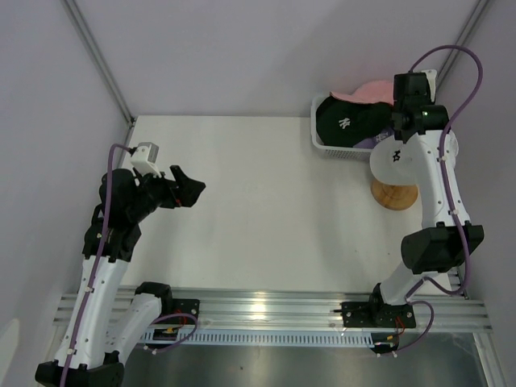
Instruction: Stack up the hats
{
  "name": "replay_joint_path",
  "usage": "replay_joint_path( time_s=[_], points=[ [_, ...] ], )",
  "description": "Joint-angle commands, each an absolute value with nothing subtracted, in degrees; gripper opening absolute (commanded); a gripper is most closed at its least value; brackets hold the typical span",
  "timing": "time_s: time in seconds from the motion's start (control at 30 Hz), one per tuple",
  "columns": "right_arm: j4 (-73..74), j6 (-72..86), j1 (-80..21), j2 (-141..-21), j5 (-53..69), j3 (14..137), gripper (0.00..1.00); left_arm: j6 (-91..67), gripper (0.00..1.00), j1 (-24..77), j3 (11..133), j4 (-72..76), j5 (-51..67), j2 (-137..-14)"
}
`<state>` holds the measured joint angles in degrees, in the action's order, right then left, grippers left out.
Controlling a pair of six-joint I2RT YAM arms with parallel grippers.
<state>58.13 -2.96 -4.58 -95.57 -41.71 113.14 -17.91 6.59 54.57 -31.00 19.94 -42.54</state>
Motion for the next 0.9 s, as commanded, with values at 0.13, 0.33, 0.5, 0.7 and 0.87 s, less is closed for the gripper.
replay_joint_path(
  time_s=[0.13,0.33,0.5,0.7,0.87],
  points=[
    [51.5,-1.7,-0.5,-94.3,-34.7,106.4,0.00,-17.0,1.00,6.9,56.6,-30.0,21.2,-42.4],
    [45.4,-4.7,-0.5,-95.4,-30.8,106.3,0.09,-17.0,0.99,6.9,56.7,-29.9,21.2,-42.4],
    [47.5,-4.4,-0.6,-99.6,-31.7,109.9,0.30,-16.9,0.99,6.9,56.4,-29.9,21.0,-42.2],
    [47.9,-4.0,-0.6,-98.6,-32.1,110.6,0.56,-17.0,0.99,6.9,56.5,-29.8,21.4,-42.4],
    [48.5,-0.3,-0.5,-91.6,-30.4,105.0,0.75,-16.7,1.00,6.9,56.2,-29.4,22.7,-42.1]
  ],
)
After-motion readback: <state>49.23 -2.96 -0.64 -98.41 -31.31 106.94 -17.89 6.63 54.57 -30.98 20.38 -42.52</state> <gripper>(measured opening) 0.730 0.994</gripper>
